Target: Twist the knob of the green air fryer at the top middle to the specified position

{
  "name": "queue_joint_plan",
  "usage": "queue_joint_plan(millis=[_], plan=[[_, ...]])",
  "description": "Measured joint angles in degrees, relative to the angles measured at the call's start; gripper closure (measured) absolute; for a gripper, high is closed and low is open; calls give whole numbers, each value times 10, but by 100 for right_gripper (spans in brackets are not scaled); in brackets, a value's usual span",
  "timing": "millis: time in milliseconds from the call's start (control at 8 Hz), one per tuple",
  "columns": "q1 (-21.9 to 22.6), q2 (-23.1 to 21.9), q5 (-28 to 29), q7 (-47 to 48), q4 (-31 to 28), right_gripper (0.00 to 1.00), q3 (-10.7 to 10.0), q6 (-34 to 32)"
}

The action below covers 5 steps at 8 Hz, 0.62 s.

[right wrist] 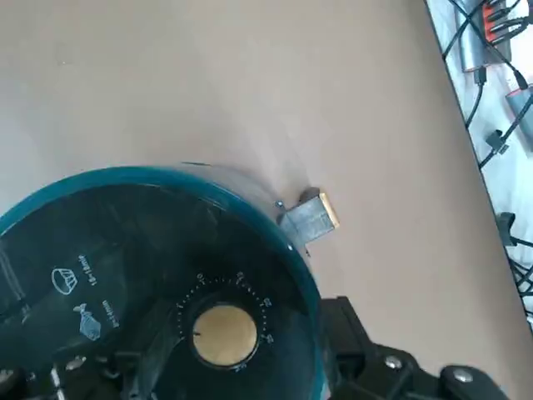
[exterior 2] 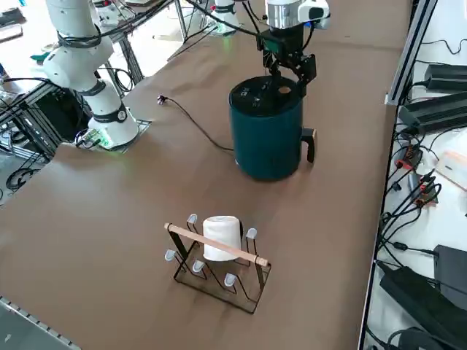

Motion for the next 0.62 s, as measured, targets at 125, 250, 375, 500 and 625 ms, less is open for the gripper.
queue_joint_plan(millis=[125, 250, 375, 500, 625], plan=[[0, -1, 0, 12, 1, 0, 0, 0], [1, -3, 0, 23, 2, 0, 0, 0], [1, -7, 0, 42, 3, 0, 0, -6], [1, -11, 0, 72, 5, 0, 0, -17], [1, -20, 0, 117, 8, 0, 0, -24]])
